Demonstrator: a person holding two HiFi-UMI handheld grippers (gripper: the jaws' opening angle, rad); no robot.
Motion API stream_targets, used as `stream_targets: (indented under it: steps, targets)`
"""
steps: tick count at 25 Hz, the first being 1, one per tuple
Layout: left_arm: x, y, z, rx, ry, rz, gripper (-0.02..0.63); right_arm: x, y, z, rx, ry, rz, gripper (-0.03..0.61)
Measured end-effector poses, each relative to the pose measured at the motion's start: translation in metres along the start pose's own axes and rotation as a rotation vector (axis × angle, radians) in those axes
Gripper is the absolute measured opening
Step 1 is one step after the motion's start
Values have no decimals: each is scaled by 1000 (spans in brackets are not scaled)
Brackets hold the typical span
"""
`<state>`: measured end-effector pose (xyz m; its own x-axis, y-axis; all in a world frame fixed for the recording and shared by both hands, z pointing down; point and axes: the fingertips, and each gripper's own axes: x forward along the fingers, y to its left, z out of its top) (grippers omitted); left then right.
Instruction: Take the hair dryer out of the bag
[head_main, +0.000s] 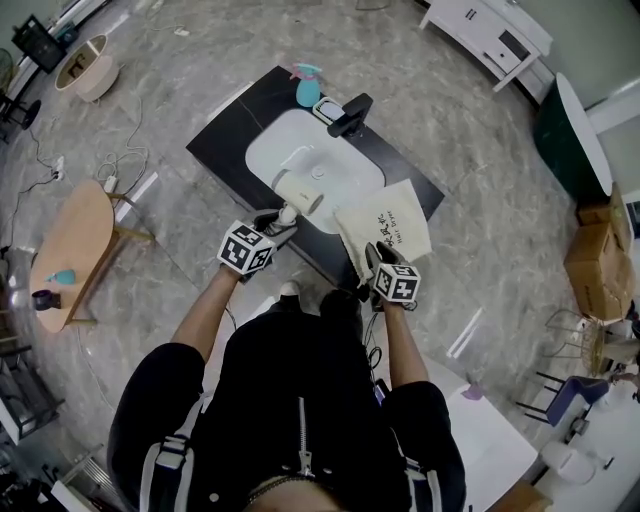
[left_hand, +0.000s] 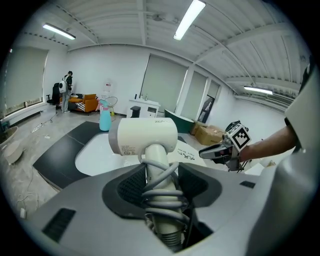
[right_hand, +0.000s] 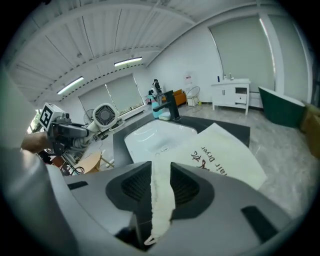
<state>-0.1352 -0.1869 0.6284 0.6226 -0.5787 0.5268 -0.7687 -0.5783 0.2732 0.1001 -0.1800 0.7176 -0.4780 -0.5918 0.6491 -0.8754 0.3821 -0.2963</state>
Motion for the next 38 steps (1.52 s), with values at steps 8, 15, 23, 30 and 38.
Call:
stream_targets:
  steps: [8, 15, 23, 30, 38]
  targets:
    - [-6, -8, 36, 52, -76, 0, 224, -26, 11, 56, -4, -164, -15, 64]
    - [-14, -14, 72, 79, -156, -4, 224, -55, 25, 109, -35, -309, -48, 11]
    - [-20, -20, 101, 123, -214, -17, 224, -82, 34, 148, -164, -397, -124, 9]
    - [-34, -21, 131, 148, -299, -9, 224, -109, 54, 174, -231, -471, -144, 9]
    - [-45, -35, 150, 179, -348, -20, 224, -125, 65, 183, -240, -524, -142, 9]
